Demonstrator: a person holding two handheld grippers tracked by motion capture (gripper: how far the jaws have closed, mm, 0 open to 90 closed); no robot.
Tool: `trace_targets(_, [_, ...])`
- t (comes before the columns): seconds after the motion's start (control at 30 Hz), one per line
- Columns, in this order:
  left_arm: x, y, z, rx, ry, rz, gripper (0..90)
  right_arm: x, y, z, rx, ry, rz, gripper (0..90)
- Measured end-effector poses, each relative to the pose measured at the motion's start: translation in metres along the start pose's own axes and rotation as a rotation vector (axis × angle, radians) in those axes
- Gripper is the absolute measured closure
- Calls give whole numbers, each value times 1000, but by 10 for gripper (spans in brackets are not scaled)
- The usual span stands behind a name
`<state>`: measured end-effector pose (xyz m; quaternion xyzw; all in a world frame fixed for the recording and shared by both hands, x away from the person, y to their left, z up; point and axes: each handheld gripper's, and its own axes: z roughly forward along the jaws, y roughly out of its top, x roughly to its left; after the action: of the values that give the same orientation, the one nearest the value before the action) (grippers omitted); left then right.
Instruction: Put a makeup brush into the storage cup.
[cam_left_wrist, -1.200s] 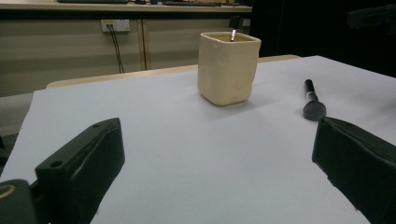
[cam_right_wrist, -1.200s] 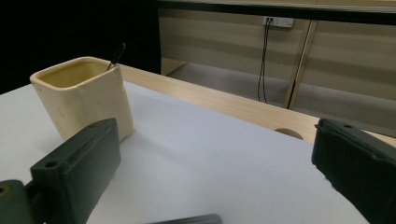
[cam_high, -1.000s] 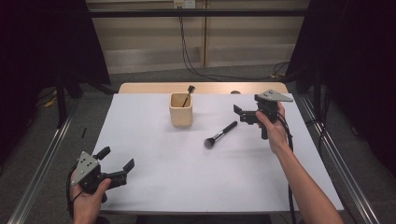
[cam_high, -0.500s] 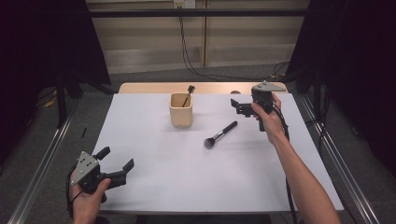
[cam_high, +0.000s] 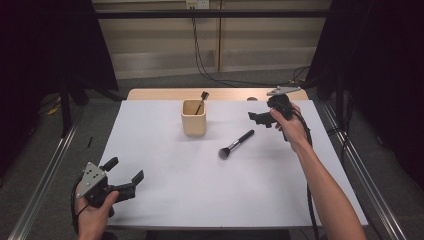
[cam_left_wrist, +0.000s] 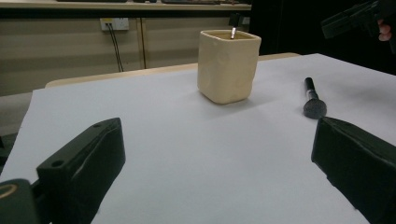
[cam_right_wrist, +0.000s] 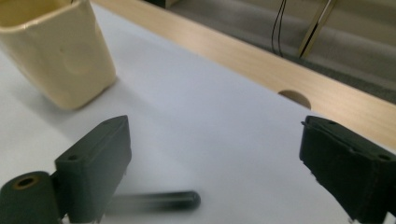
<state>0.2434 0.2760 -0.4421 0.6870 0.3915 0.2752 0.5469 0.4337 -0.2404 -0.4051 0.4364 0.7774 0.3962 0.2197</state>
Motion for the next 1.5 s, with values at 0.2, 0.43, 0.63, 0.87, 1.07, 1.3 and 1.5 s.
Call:
trace_targets(0.2, [0, 0, 0, 0, 0, -2, 28, -4, 0, 0, 158, 8, -32, 58])
trace_targets(0.43, [0, 0, 0, -5, -2, -2, 30, -7, 0, 6, 336, 54, -29, 26])
trace_targets(0.63, [0, 0, 1, -4, -4, -2, 30, -9, 0, 10, 481, 133, -21, 35])
trace_targets(0.87, [1, 0, 1, -4, -5, -4, 30, -9, -1, 15, 596, 168, -29, 40])
trace_targets(1.07, [1, 0, 1, 2, -6, 1, 30, -9, -2, 20, 691, 220, -18, 40])
trace_targets(1.3, [1, 0, 1, 4, -9, 8, 30, -9, -5, 25, 756, 222, -27, 44])
trace_targets(1.5, [1, 0, 1, 3, -8, 6, 30, -7, -2, 23, 765, 283, -94, 41])
